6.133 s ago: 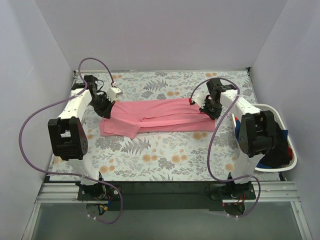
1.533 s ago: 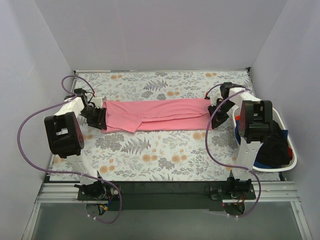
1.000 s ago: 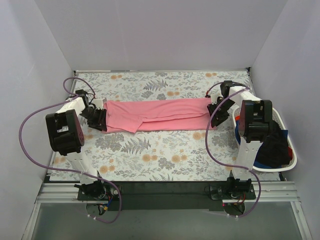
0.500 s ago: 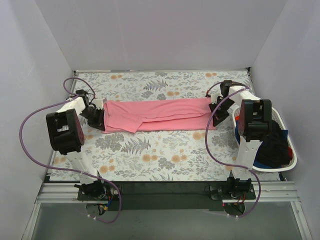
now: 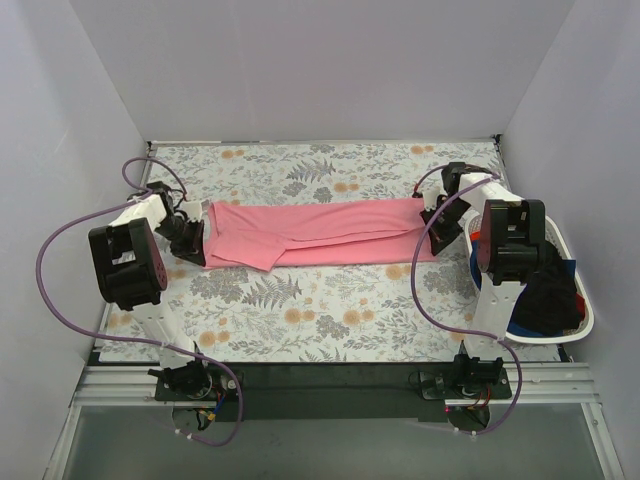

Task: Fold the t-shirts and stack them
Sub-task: Fold the tshirt

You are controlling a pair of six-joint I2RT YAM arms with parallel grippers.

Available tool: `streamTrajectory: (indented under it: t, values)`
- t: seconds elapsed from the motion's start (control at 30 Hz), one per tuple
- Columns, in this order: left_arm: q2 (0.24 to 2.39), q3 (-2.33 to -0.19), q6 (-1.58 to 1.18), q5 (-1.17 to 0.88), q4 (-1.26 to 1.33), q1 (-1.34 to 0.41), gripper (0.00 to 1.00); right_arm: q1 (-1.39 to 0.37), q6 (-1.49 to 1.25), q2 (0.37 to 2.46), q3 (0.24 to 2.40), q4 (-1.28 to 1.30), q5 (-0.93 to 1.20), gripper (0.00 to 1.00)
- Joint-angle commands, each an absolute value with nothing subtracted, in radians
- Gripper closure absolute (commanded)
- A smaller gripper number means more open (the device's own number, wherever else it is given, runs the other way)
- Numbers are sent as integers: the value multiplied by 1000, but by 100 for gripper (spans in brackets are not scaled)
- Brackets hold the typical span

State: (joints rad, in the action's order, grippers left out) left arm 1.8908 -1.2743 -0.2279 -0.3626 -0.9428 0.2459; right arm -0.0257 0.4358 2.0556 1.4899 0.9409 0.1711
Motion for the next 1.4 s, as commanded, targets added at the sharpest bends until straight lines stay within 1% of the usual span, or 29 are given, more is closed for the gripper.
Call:
streamTrajectory:
  t: [0.0, 0.27, 0.3, 0.33, 0.37, 0.4, 0.43, 0.47, 0.6, 0.63, 0.73, 0.83, 0.9, 0.97, 1.17, 1.37]
  values:
    - [1842, -1286, -199, -338, -982, 255, 100, -11, 492, 2043, 1459, 943, 81, 99]
    - [1775, -1190, -202, -348, -966, 255, 100, -11, 523, 2019, 1414, 943, 69, 99]
    - [1773, -1192, -209, -348, -960, 255, 98, -11, 523, 2016, 1416, 953, 72, 94]
    - [1773, -1196, -213, -359, -965, 255, 89, -11, 525, 2010, 1420, 956, 75, 86]
    - [1770, -1219, -218, -383, -972, 255, 76, -14, 525, 1996, 1428, 965, 83, 75]
    - [1757, -1230, -218, -391, -986, 256, 71, -14, 525, 1985, 1437, 971, 92, 70]
    - [1747, -1245, -221, -400, -989, 255, 69, -14, 519, 1974, 1446, 991, 112, 62]
    - [1735, -1279, -224, -409, -995, 255, 67, -17, 517, 1953, 1475, 1003, 127, 61]
    - [1712, -1363, -241, -478, -1046, 253, 67, -35, 496, 1896, 1531, 1040, 207, 58]
    - [1715, -1373, -247, -486, -1055, 252, 67, -41, 486, 1887, 1539, 1040, 221, 57]
    - [1709, -1362, -262, -506, -1055, 232, 66, -83, 450, 1856, 1565, 1037, 311, 57]
    - [1710, -1324, -290, -529, -1037, 216, 66, -162, 396, 1853, 1607, 1025, 408, 58]
    - [1724, -1307, -302, -541, -1025, 207, 66, -236, 341, 1858, 1623, 971, 484, 61]
    - [1732, -1283, -322, -543, -1000, 201, 66, -314, 296, 1871, 1635, 924, 540, 61]
    - [1764, -1241, -354, -538, -971, 186, 66, -507, 68, 1927, 1626, 648, 643, 60]
    - [1798, -1223, -396, -474, -917, 184, 66, -679, -183, 1962, 1548, 318, 631, 48]
